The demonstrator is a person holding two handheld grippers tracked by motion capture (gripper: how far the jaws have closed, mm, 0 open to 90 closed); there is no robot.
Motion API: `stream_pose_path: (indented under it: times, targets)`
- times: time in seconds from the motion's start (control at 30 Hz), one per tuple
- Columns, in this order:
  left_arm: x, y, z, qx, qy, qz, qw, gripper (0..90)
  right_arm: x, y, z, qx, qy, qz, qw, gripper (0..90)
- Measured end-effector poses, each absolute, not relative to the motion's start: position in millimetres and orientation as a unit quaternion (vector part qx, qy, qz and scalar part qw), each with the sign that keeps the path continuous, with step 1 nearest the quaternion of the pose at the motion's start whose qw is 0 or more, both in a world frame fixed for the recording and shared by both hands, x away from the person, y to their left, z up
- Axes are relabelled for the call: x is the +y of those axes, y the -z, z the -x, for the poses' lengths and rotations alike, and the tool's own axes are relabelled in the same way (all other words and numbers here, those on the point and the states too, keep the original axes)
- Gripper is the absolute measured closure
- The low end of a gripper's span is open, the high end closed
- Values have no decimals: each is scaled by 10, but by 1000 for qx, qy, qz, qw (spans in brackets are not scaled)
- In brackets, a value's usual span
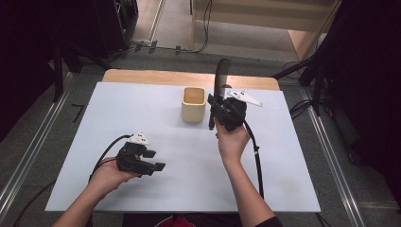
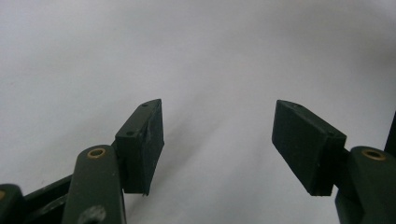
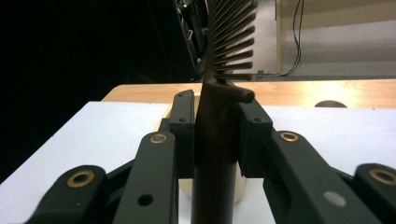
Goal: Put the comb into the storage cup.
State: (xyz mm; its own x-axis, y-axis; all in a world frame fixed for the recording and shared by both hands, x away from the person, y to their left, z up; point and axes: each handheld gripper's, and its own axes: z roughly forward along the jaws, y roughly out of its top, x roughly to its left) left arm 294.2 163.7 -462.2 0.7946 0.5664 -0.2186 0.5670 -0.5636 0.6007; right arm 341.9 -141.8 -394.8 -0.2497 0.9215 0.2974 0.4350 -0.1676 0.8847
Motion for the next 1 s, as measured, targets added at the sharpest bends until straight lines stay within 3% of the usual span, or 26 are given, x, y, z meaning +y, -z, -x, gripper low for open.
stream_pose_path:
  times: [1.0]
  targets:
    - [1912, 4629, -2843, 363, -14, -866, 344, 351, -1295, 3764, -3786, 604, -524, -562, 212, 699]
